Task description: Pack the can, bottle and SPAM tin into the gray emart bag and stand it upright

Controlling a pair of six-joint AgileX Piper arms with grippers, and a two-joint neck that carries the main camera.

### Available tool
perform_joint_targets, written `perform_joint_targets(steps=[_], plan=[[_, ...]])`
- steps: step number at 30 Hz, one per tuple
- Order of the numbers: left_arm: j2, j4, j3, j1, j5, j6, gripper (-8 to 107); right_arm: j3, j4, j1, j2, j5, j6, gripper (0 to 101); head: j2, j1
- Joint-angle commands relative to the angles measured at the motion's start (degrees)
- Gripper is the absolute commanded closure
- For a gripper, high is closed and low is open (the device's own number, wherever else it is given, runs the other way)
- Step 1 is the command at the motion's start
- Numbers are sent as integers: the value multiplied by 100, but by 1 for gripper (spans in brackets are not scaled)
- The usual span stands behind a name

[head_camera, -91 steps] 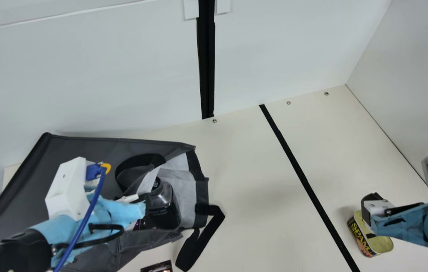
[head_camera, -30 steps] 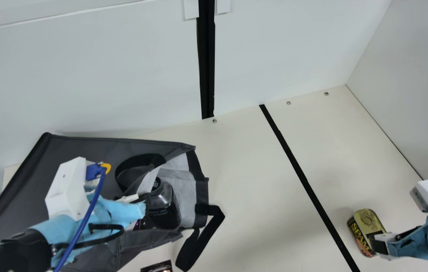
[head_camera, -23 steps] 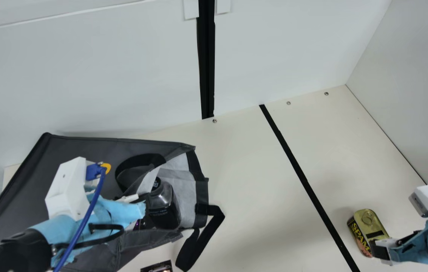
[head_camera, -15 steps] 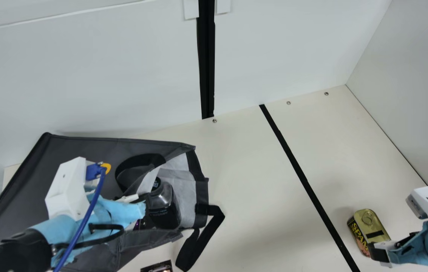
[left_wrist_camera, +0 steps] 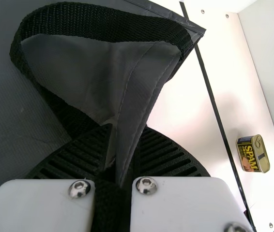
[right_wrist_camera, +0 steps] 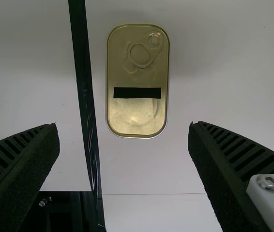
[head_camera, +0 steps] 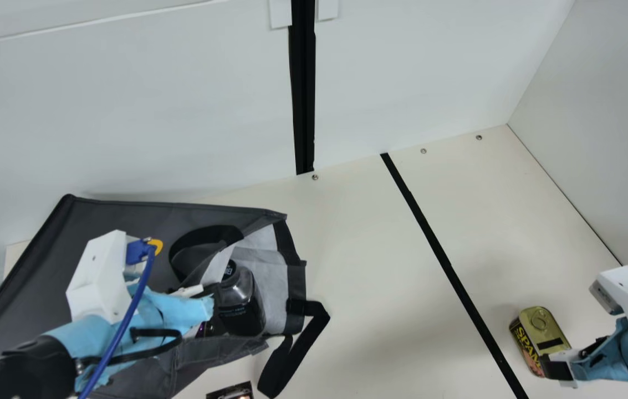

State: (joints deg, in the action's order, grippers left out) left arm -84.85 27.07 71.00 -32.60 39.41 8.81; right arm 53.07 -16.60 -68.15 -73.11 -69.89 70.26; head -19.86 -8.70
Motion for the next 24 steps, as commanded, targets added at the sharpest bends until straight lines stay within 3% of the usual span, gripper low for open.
perform_joint_targets(steps=[1,24], plan=[[0,0,0,0,0,0,107,26,25,37,-57,12,-35,6,-14,-130],[0,0,0,0,0,0,107,-211,155,926,-1009,1079,-501,6,-14,-130]])
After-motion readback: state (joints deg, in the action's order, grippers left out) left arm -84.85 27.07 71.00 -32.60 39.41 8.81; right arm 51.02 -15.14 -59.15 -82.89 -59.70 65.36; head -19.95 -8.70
